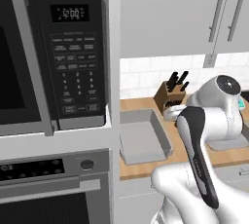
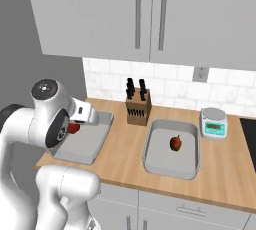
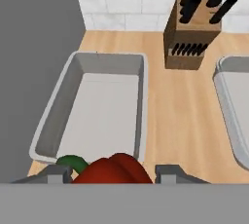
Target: Place one bell pepper and one chicken drumstick in each tupperware on the nearby counter, to pack two identical lunches.
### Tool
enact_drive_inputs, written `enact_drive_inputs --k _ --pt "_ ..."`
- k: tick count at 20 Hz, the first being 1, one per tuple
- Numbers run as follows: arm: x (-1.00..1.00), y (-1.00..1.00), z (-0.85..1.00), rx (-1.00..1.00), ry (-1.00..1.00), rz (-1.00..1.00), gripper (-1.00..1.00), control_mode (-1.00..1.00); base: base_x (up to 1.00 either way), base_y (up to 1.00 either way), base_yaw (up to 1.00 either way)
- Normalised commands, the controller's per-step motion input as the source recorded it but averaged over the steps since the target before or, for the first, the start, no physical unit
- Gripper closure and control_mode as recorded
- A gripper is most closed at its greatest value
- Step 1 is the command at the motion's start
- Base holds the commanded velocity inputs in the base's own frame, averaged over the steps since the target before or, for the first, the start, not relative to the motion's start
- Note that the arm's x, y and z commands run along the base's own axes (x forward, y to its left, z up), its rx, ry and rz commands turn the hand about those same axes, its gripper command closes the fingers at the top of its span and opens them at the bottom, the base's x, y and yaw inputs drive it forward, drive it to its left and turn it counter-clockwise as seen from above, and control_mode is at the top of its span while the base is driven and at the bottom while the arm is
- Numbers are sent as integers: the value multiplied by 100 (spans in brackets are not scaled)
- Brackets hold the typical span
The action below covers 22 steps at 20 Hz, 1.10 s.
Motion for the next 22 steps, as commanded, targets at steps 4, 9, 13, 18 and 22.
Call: enact_drive_inputs --k 4,9,13,18,22 --pt "73 7 -74 0 8 29 100 -100 0 0 0" --pt "94 28 -58 0 0 8 100 -100 0 0 0" --pt "84 38 -47 0 0 0 100 -100 0 0 0" --pt "73 16 -37 0 4 0 100 -100 0 0 0" --pt "65 14 -33 0 8 0 100 -100 0 0 0"
